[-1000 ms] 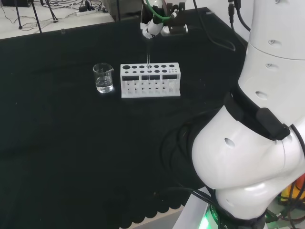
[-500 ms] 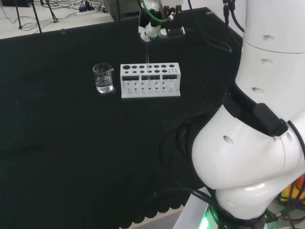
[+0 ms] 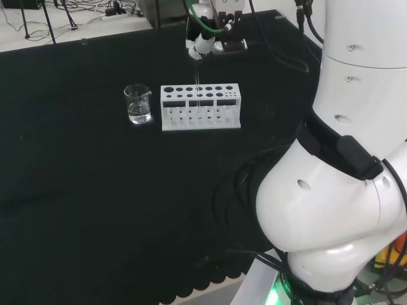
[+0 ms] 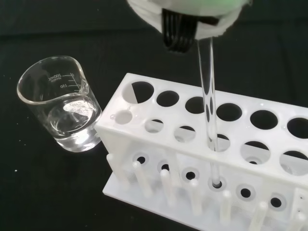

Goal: Put the glass rod back on the white test tube rack.

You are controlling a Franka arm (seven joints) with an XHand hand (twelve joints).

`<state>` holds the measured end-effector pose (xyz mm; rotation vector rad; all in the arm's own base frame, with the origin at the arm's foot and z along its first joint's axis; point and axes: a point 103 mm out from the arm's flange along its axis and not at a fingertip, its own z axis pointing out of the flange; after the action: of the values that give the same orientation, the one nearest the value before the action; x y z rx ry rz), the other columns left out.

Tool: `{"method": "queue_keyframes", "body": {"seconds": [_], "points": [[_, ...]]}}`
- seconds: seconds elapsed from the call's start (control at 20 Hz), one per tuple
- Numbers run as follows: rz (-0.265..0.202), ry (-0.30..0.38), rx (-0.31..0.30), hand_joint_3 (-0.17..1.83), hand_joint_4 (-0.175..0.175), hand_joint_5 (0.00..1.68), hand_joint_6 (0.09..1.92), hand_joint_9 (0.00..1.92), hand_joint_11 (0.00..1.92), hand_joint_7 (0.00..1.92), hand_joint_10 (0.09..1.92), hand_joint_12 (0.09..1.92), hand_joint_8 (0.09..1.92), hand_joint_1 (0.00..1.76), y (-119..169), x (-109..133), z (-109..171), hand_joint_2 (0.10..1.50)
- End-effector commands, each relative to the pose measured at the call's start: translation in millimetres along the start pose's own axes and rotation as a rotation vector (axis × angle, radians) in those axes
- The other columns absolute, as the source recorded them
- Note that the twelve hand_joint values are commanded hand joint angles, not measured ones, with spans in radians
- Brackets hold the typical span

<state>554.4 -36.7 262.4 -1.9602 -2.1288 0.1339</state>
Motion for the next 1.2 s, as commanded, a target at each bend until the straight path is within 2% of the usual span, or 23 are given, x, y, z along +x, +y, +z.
{"method": "queue_keyframes", "body": {"seconds": [0.05,0.15,0.3,0.45,0.65,1.2], "points": [[0.011,0.004,0.036,0.6,-0.175,1.14,0.59,1.67,1.67,1.23,0.84,0.78,1.0,1.31,0,-1,-4,0.73],[0.009,-0.009,0.045,0.61,-0.175,1.11,0.69,1.7,1.69,1.28,0.82,0.77,0.87,1.31,-1,0,-5,0.72],[0.002,-0.007,0.075,0.84,-0.175,0.78,0.95,1.7,1.73,1.06,0.86,0.85,0.88,1.44,-1,5,-2,0.47],[-0.002,-0.009,0.078,0.95,-0.175,0.61,1.01,1.69,1.75,0.91,0.91,0.93,0.9,1.48,-1,8,-1,0.38],[0.007,-0.013,0.074,0.98,-0.175,0.55,1.01,1.69,1.78,0.86,0.94,1.0,0.88,1.49,-1,10,-5,0.36],[0.031,-0.02,0.029,0.98,-0.175,0.55,1.0,1.69,1.8,0.86,0.96,1.02,0.87,1.5,-12,1,-28,0.35]]}}
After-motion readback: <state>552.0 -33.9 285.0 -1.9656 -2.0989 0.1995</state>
